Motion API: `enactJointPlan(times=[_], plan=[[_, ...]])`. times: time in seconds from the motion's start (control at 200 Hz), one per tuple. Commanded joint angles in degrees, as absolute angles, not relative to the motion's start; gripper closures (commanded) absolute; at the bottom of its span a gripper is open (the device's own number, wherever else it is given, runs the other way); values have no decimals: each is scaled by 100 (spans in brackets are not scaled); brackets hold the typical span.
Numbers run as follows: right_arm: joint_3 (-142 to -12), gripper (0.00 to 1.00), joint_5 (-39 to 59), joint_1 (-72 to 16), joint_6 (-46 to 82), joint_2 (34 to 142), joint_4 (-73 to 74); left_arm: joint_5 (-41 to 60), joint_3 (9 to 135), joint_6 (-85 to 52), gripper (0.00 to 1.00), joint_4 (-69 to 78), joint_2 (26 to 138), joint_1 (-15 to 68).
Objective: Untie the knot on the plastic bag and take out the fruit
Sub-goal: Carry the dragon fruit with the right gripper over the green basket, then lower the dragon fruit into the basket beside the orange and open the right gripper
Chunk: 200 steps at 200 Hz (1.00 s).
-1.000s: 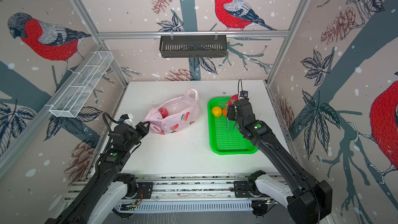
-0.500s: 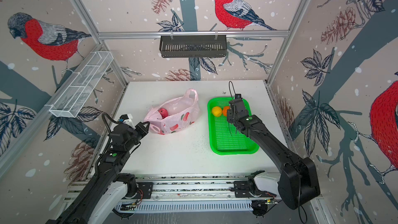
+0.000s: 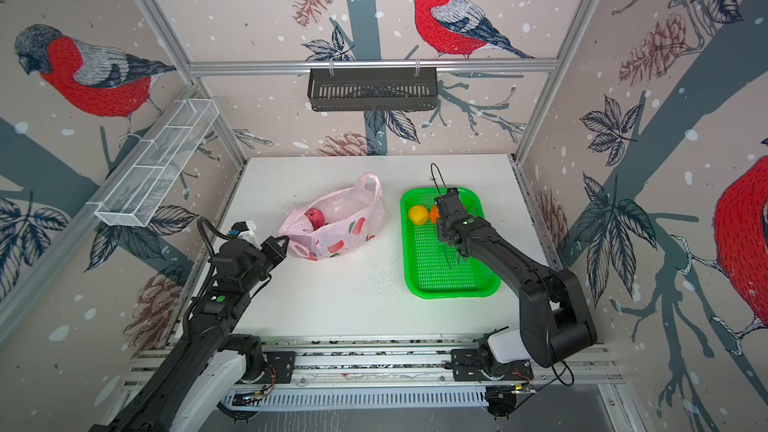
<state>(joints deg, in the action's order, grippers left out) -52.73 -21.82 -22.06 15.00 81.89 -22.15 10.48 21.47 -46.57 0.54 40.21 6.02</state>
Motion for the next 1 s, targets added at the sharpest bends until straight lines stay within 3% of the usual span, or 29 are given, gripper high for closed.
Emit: enactJointPlan(times=[0.0, 0.465, 0.996], plan=[[-5318, 73, -2381, -2206, 1427, 8219, -2030, 1020, 2171, -4614, 100, 81, 4002, 589], [-5291, 65, -2400, -2205, 1365, 8598, -2179, 1054, 2171, -4603, 100, 121, 4030, 580], [-5344, 35, -2513, -2206, 1340, 8762, -2379, 1063, 2145, -4572, 100, 104, 3991, 571]])
